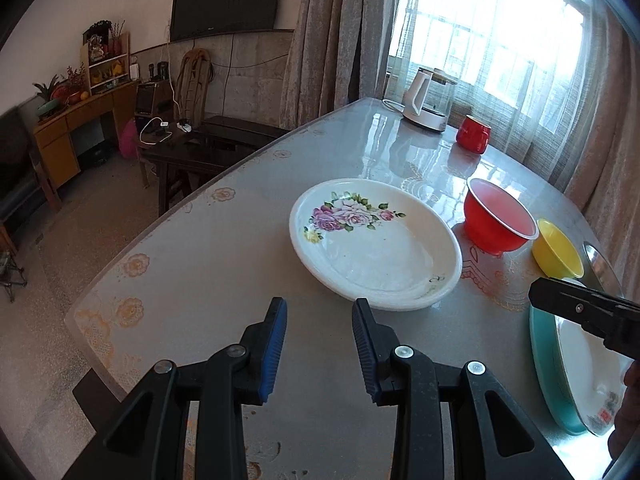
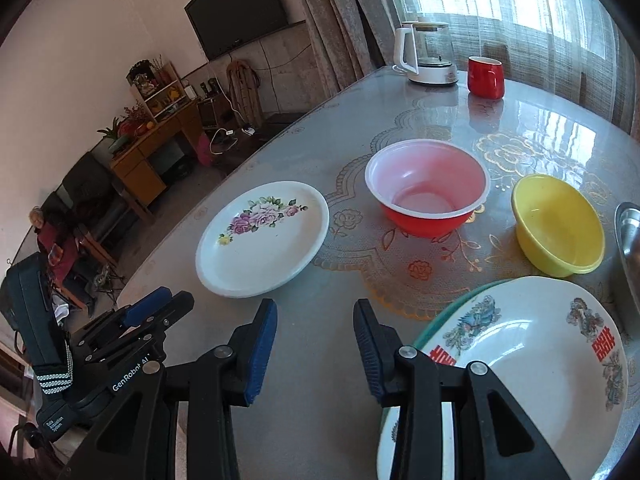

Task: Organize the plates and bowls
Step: 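Move the left gripper to the small floral plate rim and close, then lift the small floral plate by its rim with the left gripper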

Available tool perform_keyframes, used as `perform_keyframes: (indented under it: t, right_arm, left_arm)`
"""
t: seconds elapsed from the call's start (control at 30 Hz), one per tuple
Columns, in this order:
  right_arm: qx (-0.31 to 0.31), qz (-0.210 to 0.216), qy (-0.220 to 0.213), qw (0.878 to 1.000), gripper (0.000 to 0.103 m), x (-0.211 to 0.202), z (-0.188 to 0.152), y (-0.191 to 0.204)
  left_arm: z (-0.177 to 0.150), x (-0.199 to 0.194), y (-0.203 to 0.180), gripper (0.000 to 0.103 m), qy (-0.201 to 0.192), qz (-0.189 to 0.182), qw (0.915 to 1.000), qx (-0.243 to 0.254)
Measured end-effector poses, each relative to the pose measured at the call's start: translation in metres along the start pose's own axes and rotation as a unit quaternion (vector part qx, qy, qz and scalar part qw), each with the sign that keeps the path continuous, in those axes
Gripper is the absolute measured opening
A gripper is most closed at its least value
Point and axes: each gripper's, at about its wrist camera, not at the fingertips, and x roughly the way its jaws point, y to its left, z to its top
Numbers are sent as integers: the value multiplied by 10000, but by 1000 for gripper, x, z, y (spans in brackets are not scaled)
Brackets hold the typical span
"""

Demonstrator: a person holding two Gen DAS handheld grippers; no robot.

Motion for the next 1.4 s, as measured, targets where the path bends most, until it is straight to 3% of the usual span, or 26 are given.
perform_keyframes:
  t: [0.1, 0.3, 0.5, 0.7, 0.77, 0.83, 1.0, 1.4]
  right_arm:
    - [-64, -32, 94, 9999, 40, 16, 9, 7]
    - [195, -74, 257, 9995, 39, 48, 24, 5]
    - [565, -230, 413, 9973, 34, 75, 38, -1]
    - [584, -295, 448, 9969, 25, 93, 44, 0]
    - [473, -400, 496, 9968, 25, 96, 43, 4]
    - [545, -312, 639, 9960, 25, 103, 42, 3]
    - [494, -427, 625, 9959, 24, 98, 46, 6]
    - [394, -537, 727, 9951, 19, 77, 33, 11]
  left_arm:
    - [8, 9, 14, 34, 61, 25, 9998, -164]
    - [26, 23, 30, 34, 37, -273, 9991, -318]
    - [48, 54, 36, 34, 262, -390, 9978, -461]
    - [59, 81, 28, 33, 341, -371, 9985, -235]
    - [59, 90, 30, 31, 479, -505, 9973, -241]
    - [60, 94, 29, 29, 420, -410, 9981, -192]
    - [59, 97, 17, 24, 389, -524, 9978, 94]
    - [43, 79, 12, 22, 394, -438, 9982, 119]
